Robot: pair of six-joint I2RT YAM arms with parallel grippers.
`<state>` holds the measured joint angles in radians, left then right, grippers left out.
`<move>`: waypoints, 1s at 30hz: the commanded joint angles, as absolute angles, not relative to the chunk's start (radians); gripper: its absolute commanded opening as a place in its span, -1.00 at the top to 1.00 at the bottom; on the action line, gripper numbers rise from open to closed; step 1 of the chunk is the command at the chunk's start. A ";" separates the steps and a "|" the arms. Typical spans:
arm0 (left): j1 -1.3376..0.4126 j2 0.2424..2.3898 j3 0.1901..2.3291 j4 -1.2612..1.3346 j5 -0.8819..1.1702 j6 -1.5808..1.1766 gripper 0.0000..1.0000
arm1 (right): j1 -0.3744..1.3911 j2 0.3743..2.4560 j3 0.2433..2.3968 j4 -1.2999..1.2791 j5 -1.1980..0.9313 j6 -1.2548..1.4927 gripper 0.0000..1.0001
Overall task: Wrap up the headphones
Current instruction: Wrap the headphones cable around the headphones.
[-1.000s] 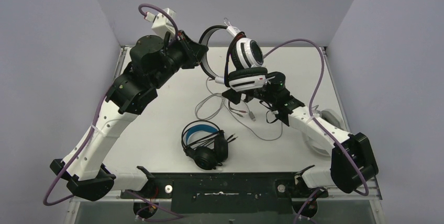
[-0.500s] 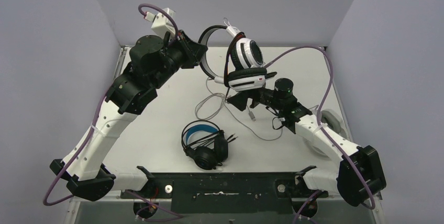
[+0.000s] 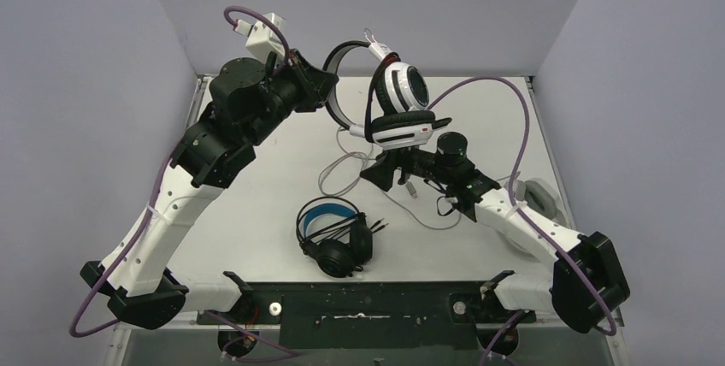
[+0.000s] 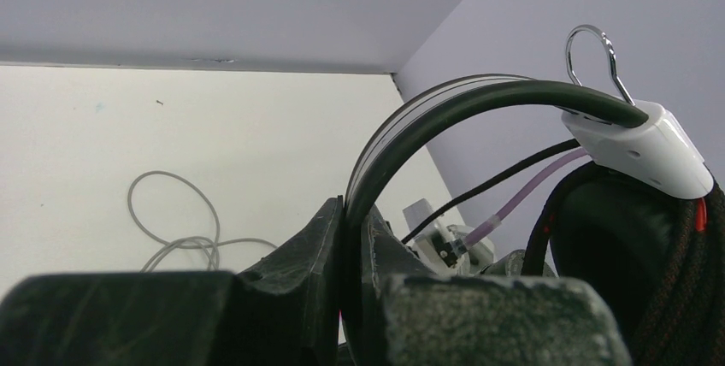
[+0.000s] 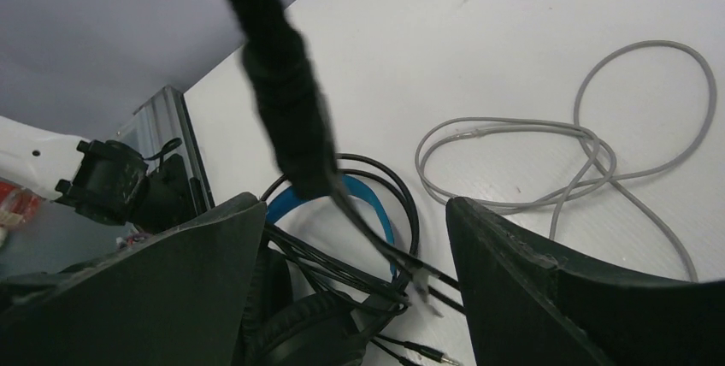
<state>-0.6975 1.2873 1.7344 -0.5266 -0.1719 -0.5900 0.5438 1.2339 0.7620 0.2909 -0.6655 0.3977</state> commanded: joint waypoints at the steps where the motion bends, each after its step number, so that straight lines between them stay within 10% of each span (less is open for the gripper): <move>1: -0.692 1.228 1.790 -0.369 -0.165 -0.631 1.00 | 0.576 1.270 0.814 0.349 -0.635 0.334 -0.50; 20: -0.682 1.197 1.774 -0.364 -0.181 -0.622 1.00 | 0.598 1.383 0.843 0.439 -0.702 0.376 0.08; 30: -0.673 1.183 1.706 -0.281 -0.458 -0.652 1.00 | 0.617 1.406 0.776 0.516 -0.701 0.473 1.00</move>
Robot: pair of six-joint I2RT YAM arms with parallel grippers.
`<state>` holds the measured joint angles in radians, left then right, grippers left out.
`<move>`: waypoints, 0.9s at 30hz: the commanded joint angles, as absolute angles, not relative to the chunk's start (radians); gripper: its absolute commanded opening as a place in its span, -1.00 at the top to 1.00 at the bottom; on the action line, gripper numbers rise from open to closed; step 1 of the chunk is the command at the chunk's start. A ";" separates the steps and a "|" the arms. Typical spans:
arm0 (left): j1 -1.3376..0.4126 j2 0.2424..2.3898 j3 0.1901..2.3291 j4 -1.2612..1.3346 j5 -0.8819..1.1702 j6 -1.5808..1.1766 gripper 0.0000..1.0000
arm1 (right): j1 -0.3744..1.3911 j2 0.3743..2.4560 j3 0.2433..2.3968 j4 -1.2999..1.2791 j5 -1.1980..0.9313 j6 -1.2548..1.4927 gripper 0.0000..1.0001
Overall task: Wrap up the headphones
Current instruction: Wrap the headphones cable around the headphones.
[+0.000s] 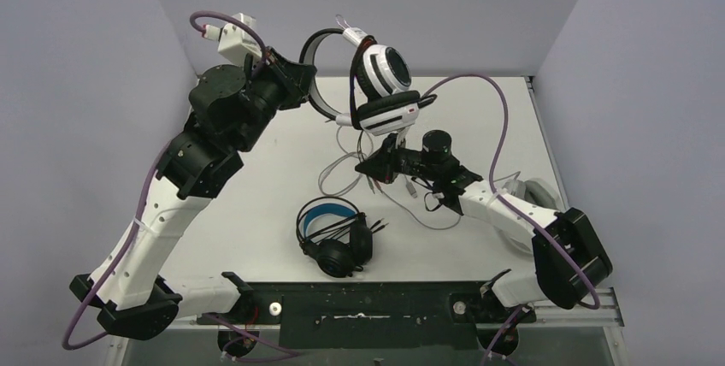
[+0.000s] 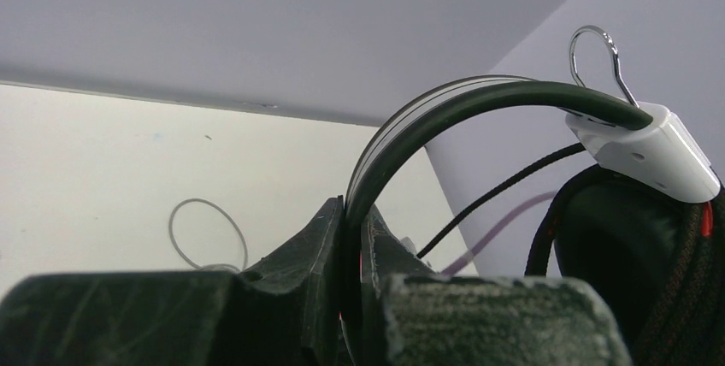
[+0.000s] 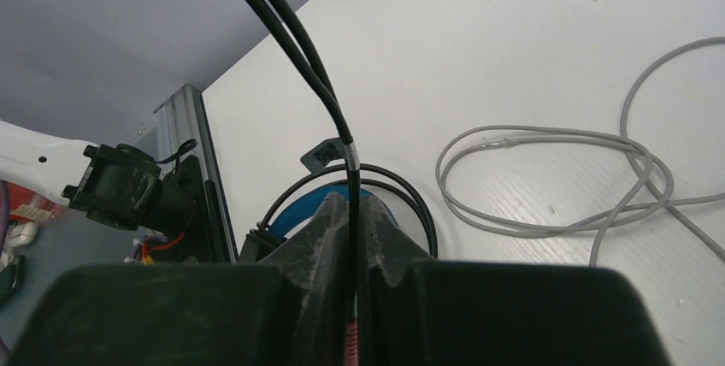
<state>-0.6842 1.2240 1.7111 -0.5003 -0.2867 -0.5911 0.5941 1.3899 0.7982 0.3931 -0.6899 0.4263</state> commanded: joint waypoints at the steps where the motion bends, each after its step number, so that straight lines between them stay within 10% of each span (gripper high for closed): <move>1: -0.672 1.185 1.701 -0.264 -0.488 -0.648 1.00 | 0.625 1.405 0.772 0.512 -0.696 0.475 1.00; 27: -0.646 1.322 1.472 0.086 -0.853 -0.070 1.00 | 0.908 1.092 1.012 -0.246 -0.407 0.245 1.00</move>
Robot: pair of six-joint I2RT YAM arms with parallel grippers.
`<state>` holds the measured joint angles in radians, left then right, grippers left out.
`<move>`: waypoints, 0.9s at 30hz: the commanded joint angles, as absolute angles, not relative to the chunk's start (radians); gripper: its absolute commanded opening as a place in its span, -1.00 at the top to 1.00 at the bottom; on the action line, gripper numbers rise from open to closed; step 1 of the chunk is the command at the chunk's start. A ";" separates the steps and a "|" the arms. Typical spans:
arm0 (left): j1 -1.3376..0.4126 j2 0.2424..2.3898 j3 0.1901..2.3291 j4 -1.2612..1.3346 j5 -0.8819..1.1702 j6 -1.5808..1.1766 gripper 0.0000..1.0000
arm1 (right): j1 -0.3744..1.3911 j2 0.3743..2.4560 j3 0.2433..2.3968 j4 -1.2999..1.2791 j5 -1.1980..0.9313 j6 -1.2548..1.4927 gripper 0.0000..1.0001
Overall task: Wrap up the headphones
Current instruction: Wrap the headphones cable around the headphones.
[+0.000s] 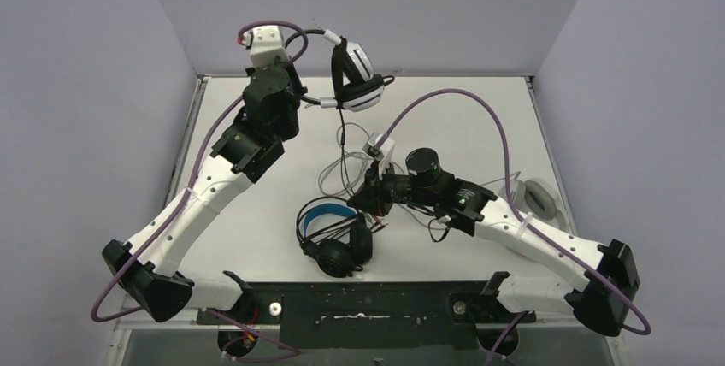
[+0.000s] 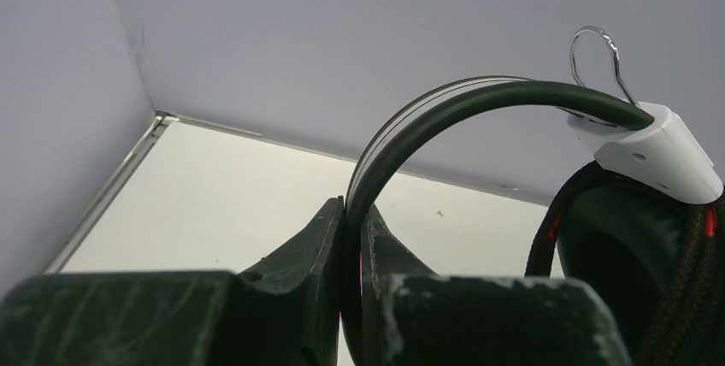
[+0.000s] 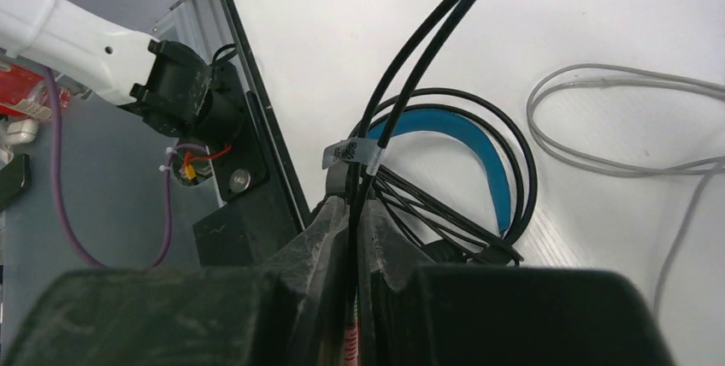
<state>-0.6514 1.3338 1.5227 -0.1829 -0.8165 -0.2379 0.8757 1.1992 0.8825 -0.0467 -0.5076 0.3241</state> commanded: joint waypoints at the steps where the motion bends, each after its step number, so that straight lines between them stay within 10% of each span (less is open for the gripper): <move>1: -0.647 1.321 1.445 0.085 -0.832 -0.036 1.00 | 0.913 1.073 1.042 -0.287 -0.384 0.232 1.00; 13: -0.712 1.237 1.286 -0.168 -0.533 0.027 1.00 | 0.836 1.208 1.450 -0.613 -0.205 0.022 1.00; 27: -0.691 1.100 1.282 -0.486 -0.222 -0.185 1.00 | 0.479 1.406 1.575 -0.627 -0.716 -0.165 1.00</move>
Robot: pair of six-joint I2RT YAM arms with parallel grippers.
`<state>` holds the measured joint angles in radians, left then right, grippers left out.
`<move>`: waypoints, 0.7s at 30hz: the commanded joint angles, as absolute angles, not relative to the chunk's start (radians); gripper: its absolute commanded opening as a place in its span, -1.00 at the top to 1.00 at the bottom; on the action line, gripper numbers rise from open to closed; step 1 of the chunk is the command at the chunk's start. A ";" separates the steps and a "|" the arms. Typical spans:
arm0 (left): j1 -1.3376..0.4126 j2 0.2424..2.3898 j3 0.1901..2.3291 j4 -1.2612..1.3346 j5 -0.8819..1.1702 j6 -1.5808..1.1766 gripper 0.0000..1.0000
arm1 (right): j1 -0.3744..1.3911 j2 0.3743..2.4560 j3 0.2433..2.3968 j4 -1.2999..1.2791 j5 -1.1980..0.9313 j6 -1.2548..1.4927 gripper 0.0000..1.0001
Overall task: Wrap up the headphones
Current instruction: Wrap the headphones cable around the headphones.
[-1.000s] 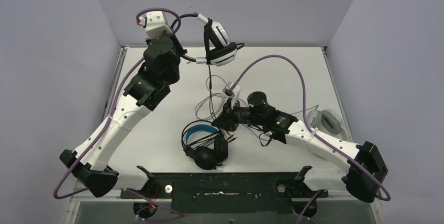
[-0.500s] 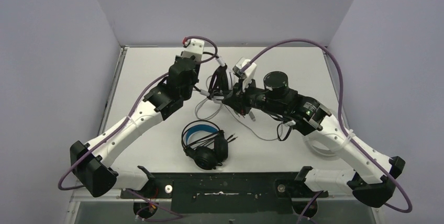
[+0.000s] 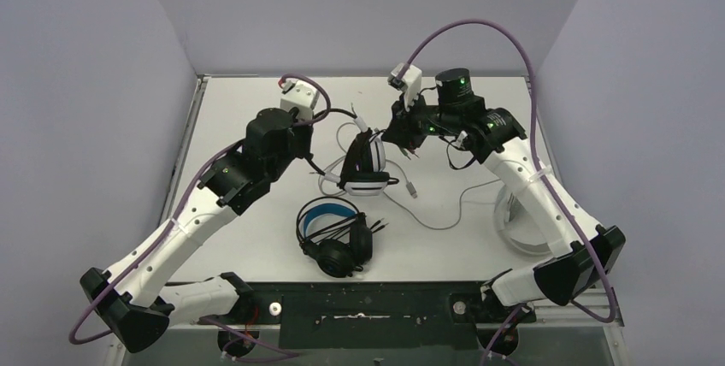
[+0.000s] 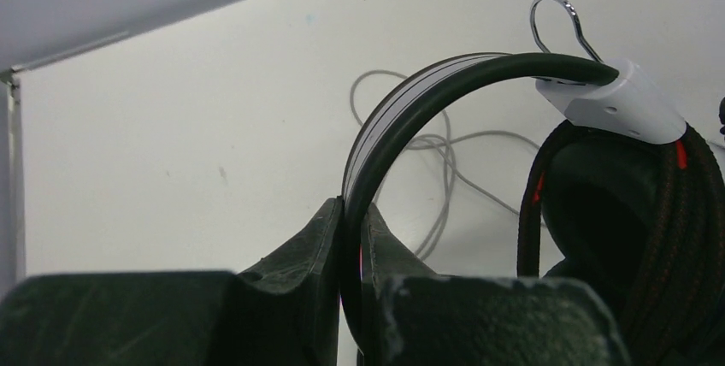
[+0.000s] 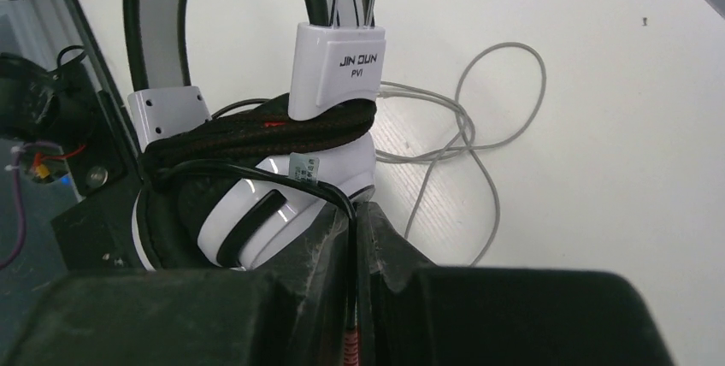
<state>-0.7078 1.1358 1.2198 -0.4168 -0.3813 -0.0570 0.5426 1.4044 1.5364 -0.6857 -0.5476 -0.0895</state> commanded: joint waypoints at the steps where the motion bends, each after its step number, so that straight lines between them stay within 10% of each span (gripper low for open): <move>1: -0.678 1.101 1.290 -0.508 -0.201 -0.208 1.00 | 0.467 1.408 1.565 -0.618 -0.742 -0.168 1.00; 21: -0.495 1.121 1.297 -0.514 0.233 -0.425 1.00 | 0.438 1.469 1.444 -0.519 -0.808 -0.084 0.52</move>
<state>-0.5053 1.1450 1.2259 -0.5888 0.0963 -0.3595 0.4522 1.4525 1.4651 -0.5686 -0.8608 -0.1028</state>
